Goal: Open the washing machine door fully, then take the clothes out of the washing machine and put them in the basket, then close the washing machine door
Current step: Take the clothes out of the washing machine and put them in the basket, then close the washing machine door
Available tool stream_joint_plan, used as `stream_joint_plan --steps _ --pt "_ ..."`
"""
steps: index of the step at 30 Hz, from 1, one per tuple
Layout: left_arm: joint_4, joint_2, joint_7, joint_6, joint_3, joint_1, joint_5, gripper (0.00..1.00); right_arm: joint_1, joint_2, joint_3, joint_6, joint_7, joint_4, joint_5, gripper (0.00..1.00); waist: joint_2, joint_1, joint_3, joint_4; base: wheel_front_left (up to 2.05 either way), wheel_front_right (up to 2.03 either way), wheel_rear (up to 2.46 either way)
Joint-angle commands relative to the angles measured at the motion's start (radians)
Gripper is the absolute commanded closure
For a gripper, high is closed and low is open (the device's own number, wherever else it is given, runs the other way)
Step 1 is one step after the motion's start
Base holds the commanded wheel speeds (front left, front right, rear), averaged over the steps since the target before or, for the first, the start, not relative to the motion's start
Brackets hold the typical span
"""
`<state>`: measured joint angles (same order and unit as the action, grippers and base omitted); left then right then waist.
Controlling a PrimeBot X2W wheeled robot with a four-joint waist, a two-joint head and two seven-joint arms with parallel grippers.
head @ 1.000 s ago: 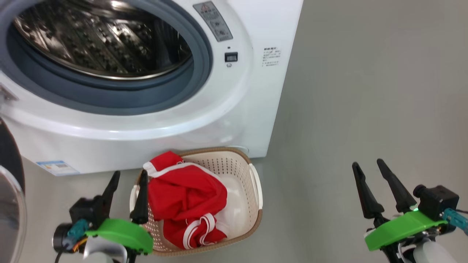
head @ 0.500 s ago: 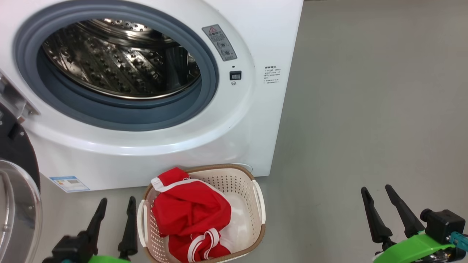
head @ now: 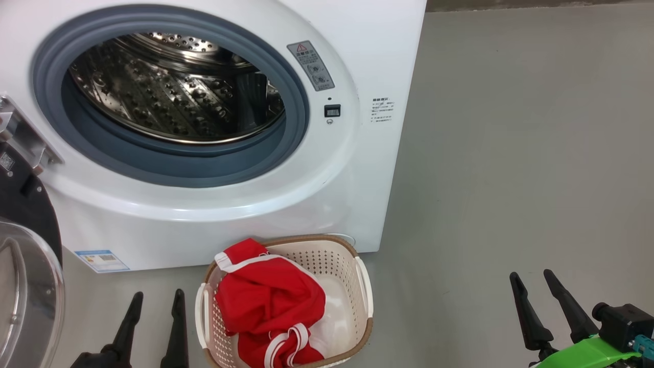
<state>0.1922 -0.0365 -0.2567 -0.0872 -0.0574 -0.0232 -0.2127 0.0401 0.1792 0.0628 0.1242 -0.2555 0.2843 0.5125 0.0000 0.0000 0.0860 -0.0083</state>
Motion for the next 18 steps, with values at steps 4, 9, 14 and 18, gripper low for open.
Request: stream_joint_plan --steps 4,9,14,18 --pt "-0.037 -0.014 -0.005 0.014 -0.019 0.004 -0.011 0.00 -0.005 0.020 0.015 0.007 -0.006 -0.024 0.015 0.00 0.0000 0.0000 -0.002 0.000 0.00 0.00 0.00" --pt "-0.038 -0.014 -0.005 0.015 -0.016 0.004 -0.010 0.00 -0.005 0.022 0.015 0.007 -0.006 -0.026 0.015 0.00 0.0000 0.0000 0.001 0.002 0.00 0.00 0.00" --pt "-0.036 -0.014 -0.005 0.015 -0.015 0.005 -0.008 0.00 -0.007 0.022 0.016 0.007 -0.006 -0.026 0.016 0.00 0.0000 0.0000 0.003 0.003 0.00 0.00 0.00" --pt "-0.034 -0.014 -0.005 0.015 -0.015 0.007 -0.005 0.00 -0.006 0.022 0.017 0.007 -0.006 -0.025 0.016 0.00 0.0000 0.0000 0.003 0.004 0.00 0.00 0.00"
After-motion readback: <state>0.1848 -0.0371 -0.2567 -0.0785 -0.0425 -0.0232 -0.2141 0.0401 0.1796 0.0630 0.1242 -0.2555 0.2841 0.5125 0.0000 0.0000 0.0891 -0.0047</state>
